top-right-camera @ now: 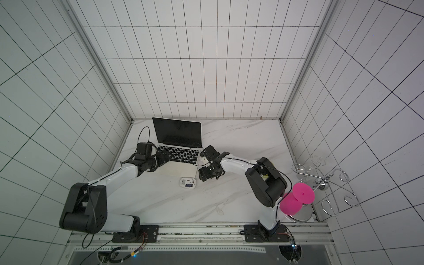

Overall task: Insert the wireless mouse receiver into the laptop
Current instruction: Adjust the USB plug at the center of the board.

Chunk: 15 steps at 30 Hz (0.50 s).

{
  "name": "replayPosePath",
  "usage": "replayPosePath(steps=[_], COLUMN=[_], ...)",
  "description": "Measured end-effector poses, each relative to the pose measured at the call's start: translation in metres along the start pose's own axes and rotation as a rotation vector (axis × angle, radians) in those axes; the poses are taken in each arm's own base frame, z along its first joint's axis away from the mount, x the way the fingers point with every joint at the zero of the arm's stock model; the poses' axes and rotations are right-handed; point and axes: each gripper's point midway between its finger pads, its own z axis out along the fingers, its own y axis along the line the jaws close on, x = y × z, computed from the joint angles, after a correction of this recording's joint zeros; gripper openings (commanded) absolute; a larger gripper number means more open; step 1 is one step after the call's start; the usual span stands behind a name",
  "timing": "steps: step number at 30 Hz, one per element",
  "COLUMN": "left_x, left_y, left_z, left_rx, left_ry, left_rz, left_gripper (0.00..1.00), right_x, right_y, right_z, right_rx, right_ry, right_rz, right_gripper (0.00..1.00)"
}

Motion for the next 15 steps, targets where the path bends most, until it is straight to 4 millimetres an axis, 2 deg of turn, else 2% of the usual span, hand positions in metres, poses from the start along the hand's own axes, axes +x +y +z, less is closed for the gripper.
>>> replayPosePath(steps=[6,11,15], left_x=[0.006,0.009,0.007], left_y=[-0.001,-0.011,-0.017], left_z=[0.002,0.000,-0.004], left_rx=[0.025,0.087,0.118], left_ry=[0.014,0.021,0.005], left_rz=[-0.005,0.005,0.016], left_gripper=[0.95,0.95,0.95], right_x=[0.020,0.033,0.040], right_y=[-0.005,-0.006,-0.013], right_z=[-0.007,-0.011,-0.016], right_rx=[0.016,0.012,0.067], right_ry=[0.025,0.048,0.061], right_rz=[0.015,0.003,-0.011], right_gripper=[0.73,0.69,0.65])
